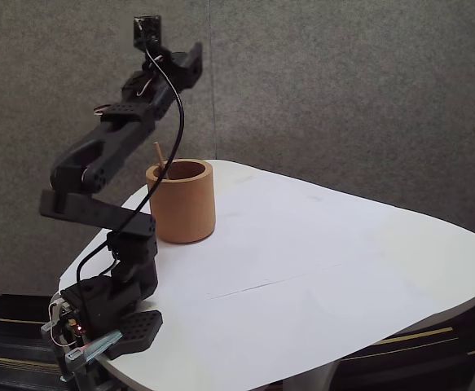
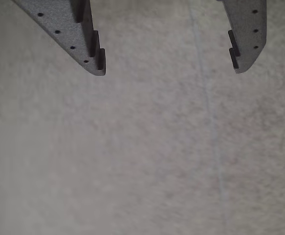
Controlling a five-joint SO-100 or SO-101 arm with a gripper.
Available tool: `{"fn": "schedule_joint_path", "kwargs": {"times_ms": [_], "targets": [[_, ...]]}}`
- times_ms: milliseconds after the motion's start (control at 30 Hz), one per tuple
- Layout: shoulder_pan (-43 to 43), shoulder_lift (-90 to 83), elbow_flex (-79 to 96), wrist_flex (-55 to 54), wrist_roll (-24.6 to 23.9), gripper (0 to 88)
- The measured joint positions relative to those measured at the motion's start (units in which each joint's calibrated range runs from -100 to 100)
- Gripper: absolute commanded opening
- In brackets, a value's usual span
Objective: Grab the pen and put it in the pen holder.
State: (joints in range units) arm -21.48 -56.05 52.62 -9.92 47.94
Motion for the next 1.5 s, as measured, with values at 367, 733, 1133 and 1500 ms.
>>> {"fn": "schedule_joint_path", "kwargs": {"times_ms": [367, 733, 1133, 1500], "targets": [[24.75, 0.00, -2.62, 43.56, -30.82, 36.3], [25.78, -13.12, 7.67, 77.46, -49.62, 36.3], [26.22, -33.95, 37.00, 80.42, -50.35, 36.3], [26.22, -36.75, 40.70, 83.47, -50.35, 36.3]]}}
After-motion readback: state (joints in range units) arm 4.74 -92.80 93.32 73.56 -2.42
